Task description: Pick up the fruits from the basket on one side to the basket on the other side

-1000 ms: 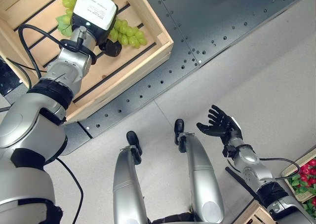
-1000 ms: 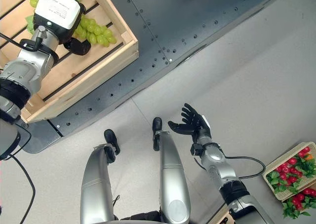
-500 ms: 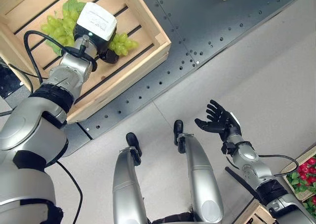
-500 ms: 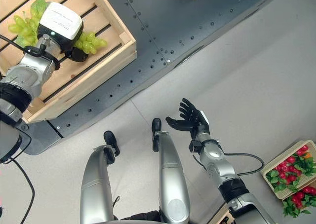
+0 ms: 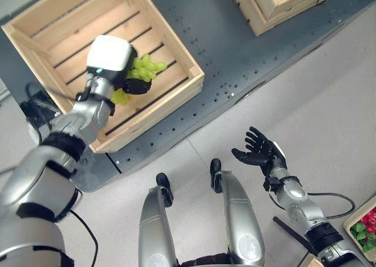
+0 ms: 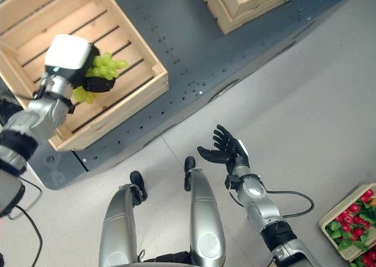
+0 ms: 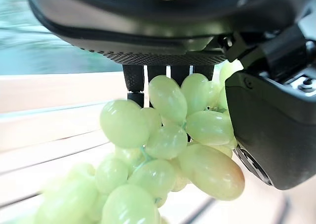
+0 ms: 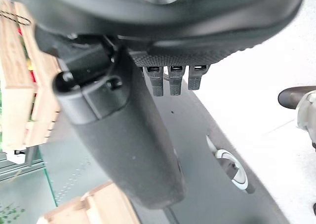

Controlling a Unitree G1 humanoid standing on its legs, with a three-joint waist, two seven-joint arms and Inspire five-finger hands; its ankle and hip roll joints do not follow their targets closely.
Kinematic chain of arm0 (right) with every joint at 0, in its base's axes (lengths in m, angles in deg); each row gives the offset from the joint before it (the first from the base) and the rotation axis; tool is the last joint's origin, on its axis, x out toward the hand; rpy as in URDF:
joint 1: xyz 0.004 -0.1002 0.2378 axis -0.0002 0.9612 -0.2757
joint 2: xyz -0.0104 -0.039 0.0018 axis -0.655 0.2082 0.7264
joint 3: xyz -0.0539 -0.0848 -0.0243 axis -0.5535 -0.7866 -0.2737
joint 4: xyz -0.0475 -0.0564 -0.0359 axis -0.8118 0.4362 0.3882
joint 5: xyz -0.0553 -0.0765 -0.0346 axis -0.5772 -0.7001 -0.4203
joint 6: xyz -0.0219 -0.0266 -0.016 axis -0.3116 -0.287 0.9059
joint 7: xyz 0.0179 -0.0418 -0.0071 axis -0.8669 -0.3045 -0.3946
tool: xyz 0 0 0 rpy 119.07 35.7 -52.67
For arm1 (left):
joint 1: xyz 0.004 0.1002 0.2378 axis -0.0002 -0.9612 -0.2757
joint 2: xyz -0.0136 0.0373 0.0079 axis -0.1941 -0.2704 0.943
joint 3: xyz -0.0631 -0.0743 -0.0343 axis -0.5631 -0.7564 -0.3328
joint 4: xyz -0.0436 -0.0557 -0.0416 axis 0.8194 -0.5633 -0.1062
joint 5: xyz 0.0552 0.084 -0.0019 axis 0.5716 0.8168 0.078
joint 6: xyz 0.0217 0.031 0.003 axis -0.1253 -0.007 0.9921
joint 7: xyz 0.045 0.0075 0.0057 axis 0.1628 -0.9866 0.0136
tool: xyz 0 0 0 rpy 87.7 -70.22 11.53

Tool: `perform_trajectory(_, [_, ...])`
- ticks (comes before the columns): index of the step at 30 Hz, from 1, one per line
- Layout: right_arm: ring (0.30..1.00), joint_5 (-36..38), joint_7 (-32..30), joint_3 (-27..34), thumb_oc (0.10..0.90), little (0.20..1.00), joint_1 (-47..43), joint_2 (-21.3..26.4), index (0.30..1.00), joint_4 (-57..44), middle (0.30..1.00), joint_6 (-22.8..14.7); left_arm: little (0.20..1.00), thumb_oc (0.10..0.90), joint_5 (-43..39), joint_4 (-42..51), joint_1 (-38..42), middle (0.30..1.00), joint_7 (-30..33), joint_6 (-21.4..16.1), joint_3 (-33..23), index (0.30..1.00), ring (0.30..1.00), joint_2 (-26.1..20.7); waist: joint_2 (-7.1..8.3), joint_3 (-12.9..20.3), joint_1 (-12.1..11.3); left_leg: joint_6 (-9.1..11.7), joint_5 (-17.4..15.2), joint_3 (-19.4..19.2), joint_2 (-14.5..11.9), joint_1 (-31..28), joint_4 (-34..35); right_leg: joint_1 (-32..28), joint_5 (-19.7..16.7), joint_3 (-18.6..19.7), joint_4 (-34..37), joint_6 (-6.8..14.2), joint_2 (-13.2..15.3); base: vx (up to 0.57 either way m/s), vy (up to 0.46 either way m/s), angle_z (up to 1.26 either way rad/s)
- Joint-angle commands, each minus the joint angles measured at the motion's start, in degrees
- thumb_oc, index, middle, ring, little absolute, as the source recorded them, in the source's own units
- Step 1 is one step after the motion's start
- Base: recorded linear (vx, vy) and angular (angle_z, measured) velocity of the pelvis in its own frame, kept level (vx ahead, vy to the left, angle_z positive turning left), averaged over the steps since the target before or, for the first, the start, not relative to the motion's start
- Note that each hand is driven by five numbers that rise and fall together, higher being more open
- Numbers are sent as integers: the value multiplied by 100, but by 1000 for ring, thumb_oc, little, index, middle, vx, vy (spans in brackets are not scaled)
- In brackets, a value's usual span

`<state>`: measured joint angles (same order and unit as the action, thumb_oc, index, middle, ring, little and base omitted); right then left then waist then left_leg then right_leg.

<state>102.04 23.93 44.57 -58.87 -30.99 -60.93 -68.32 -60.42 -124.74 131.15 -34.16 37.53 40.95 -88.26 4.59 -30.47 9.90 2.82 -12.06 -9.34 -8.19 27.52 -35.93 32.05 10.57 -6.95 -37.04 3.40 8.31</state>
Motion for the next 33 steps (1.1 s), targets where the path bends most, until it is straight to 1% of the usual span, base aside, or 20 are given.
perform_trajectory(1, [900, -312, -114, 651, 800, 900, 172, -6, 900, -781, 900, -397, 300, 400, -934, 337, 303, 300, 521, -396, -952, 300, 300, -345, -148, 68, -134, -472, 53, -458, 392, -686, 624, -652, -175, 13, 522, -84, -157, 16, -21, -5])
perform_trajectory(3, [900, -382, -114, 679, 800, 900, 220, -65, 900, -821, 900, -386, 300, 400, -1278, 446, 63, 300, 420, -503, -1310, 300, 300, -245, -154, 68, -154, -468, 63, -467, 402, -928, 729, -891, -173, -6, 641, -85, -154, 15, -19, -1])
perform_trajectory(4, [900, -448, -99, 714, 800, 900, 277, -102, 900, -844, 900, -359, 300, 400, -1586, 576, -231, 300, 356, -622, -1660, 300, 300, -139, -186, 140, -161, -457, 84, -482, 425, -1201, 870, -1159, -165, -32, 774, -88, -139, 38, -38, 0])
perform_trajectory(5, [900, -491, -73, 724, 800, 900, 301, -123, 900, -848, 900, -366, 300, 400, -1680, 629, -347, 300, 359, -706, -1789, 300, 300, -104, -208, 202, -165, -456, 87, -503, 432, -1295, 927, -1244, -157, -52, 818, -91, -125, 58, -35, -1])
perform_trajectory(10, [900, -543, 159, 824, 800, 900, 455, -114, 900, -877, 900, -382, 300, 400, -1979, 973, -838, 300, 259, -1214, -2212, 300, 300, -84, -312, 560, -208, -451, 115, -506, 469, -1768, 1242, -1741, -126, -175, 1110, -112, -20, 50, -17, 4])
perform_trajectory(13, [900, -580, 438, 877, 800, 900, 564, -143, 900, -913, 900, -401, 300, 400, -2325, 1466, -1264, 300, 123, -1384, -2483, 300, 300, 18, -387, 793, -259, -425, 148, -478, 491, -2072, 1463, -2096, -109, -244, 1337, -127, 49, 58, -2, -3])
perform_trajectory(14, [900, -588, 581, 878, 800, 900, 613, -186, 900, -926, 900, -359, 300, 400, -2644, 1694, -1503, 300, -28, -1430, -2660, 300, 300, 143, -422, 939, -275, -407, 189, -458, 510, -2288, 1648, -2335, -107, -289, 1505, -137, 63, 68, -7, -4])
perform_trajectory(15, [900, -580, 624, 874, 800, 900, 624, -194, 900, -927, 900, -354, 300, 400, -2747, 1734, -1556, 300, -93, -1447, -2704, 300, 300, 181, -431, 972, -276, -401, 202, -455, 513, -2340, 1701, -2396, -109, -302, 1559, -140, 63, 118, -20, -1])
perform_trajectory(16, [900, -620, 808, 880, 800, 900, 673, -267, 900, -882, 900, -301, 300, 400, -3281, 1934, -1757, 300, -393, -1403, -2913, 300, 300, 403, -477, 1164, -285, -369, 273, -439, 540, -2592, 1984, -2698, -137, -340, 1855, -150, 41, 73, -15, 2])
perform_trajectory(17, [900, -619, 808, 877, 800, 900, 674, -265, 900, -883, 900, -300, 300, 400, -3282, 1940, -1765, 300, -394, -1400, -2919, 300, 300, 404, -478, 1158, -280, -369, 277, -437, 541, -2604, 1994, -2713, -141, -344, 1866, -150, 39, 114, -35, 2])
perform_trajectory(18, [900, -782, 873, 839, 800, 900, 681, -325, 900, -830, 900, -281, 300, 400, -3780, 1988, -1873, 300, -658, -1375, -3017, 300, 300, 677, -517, 1348, -288, -327, 367, -397, 582, -2820, 2268, -2995, -207, -370, 2177, -148, 7, 48, -30, 0])
perform_trajectory(19, [900, -804, 892, 832, 800, 900, 678, -332, 900, -823, 900, -304, 300, 400, -3877, 1989, -1881, 300, -730, -1366, -3026, 300, 300, 712, -524, 1381, -293, -321, 386, -397, 585, -2834, 2302, -3015, -231, -369, 2221, -149, 0, 78, -57, 5])
perform_trajectory(20, [900, -874, 991, 771, 800, 900, 643, -316, 900, -843, 900, -300, 300, 400, -4230, 2032, -1933, 300, -906, -1334, -3060, 300, 300, 914, -552, 1530, -291, -295, 443, -371, 615, -3000, 2489, -3204, -270, -382, 2399, -143, -22, 28, -36, 7])
perform_trajectory(21, [900, -874, 1008, 763, 800, 900, 639, -316, 900, -844, 900, -305, 300, 400, -4253, 2037, -1937, 300, -922, -1332, -3065, 300, 300, 931, -557, 1550, -294, -292, 458, -374, 614, -3003, 2510, -3210, -289, -380, 2427, -145, -28, 63, -67, 15])
perform_trajectory(22, [900, -879, 1093, 690, 800, 900, 591, -334, 900, -862, 900, -311, 300, 400, -4387, 2091, -1982, 300, -1037, -1325, -3044, 300, 300, 1098, -578, 1710, -313, -272, 519, -334, 644, -3149, 2697, -3373, -346, -403, 2597, -133, -44, 30, -45, 12])
perform_trajectory(24, [900, -926, 1114, 653, 800, 900, 547, -339, 900, -870, 900, -344, 300, 400, -4381, 2087, -1987, 300, -1109, -1367, -3032, 300, 300, 1167, -596, 1815, -330, -259, 568, -322, 658, -3224, 2827, -3467, -411, -412, 2742, -125, -56, 15, -68, 7])
perform_trajectory(25, [900, -1069, 897, 591, 800, 900, 474, -327, 900, -892, 900, -349, 300, 400, -4319, 2080, -1951, 300, -1169, -1417, -2949, 300, 300, 1184, -617, 1927, -344, -239, 629, -296, 663, -3327, 3014, -3585, -489, -420, 2926, -107, -67, -5, -86, 2])
perform_trajectory(26, [900, -1096, 901, 564, 800, 900, 426, -312, 900, -935, 900, -347, 300, 400, -4386, 2119, -1941, 300, -1256, -1419, -2923, 300, 300, 1179, -633, 1988, -354, -231, 670, -280, 670, -3392, 3133, -3655, -546, -424, 3050, -94, -74, -14, -69, 0])
perform_trajectory(29, [900, -899, 1210, 522, 800, 900, 335, -346, 900, -1108, 900, -206, 300, 400, -4404, 2259, -1935, 300, -1399, -1373, -2880, 300, 300, 1202, -659, 2098, -379, -216, 747, -240, 683, -3508, 3352, -3789, -661, -454, 3289, -69, -84, -12, -62, 2])
perform_trajectory(33, [900, -643, 1523, 359, 800, 900, 149, -371, 900, -1343, 900, -104, 300, 400, -4684, 2401, -1960, 300, -1862, -1299, -2754, 300, 300, 1241, -678, 2280, -467, -186, 888, -173, 671, -3670, 3717, -3999, -848, -521, 3702, -31, -126, -17, -96, 6])
